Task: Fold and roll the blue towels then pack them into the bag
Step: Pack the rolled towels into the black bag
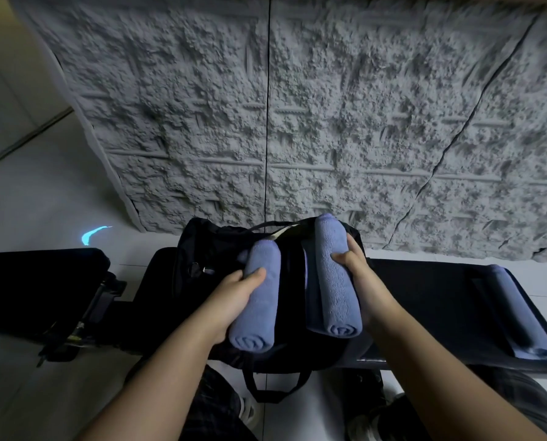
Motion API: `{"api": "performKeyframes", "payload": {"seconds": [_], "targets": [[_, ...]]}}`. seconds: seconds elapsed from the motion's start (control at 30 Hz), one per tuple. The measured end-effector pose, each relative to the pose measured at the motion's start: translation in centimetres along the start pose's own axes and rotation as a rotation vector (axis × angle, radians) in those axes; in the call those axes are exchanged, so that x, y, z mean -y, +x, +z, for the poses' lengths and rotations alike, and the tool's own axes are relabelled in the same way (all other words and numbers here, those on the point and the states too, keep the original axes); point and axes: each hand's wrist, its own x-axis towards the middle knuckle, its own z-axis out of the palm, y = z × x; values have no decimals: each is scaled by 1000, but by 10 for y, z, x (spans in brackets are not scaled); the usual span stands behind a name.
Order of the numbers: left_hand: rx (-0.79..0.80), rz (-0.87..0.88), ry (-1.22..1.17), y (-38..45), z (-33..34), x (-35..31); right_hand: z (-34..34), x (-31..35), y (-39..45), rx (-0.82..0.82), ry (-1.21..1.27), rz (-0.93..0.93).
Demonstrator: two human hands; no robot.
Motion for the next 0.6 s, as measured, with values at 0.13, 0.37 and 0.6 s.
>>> {"api": "performKeyframes", "payload": {"seconds": [0.13,0.37,0.6], "targets": [[0,36,-40,23,0,-28,-1,-7,-5,-93,-13,176],[-23,272,-89,37,0,-49,20,-25,-2,-117,-76,354],[-19,225,-117,39,-6,-39,54,-23,68,-163,-52,279]]}}
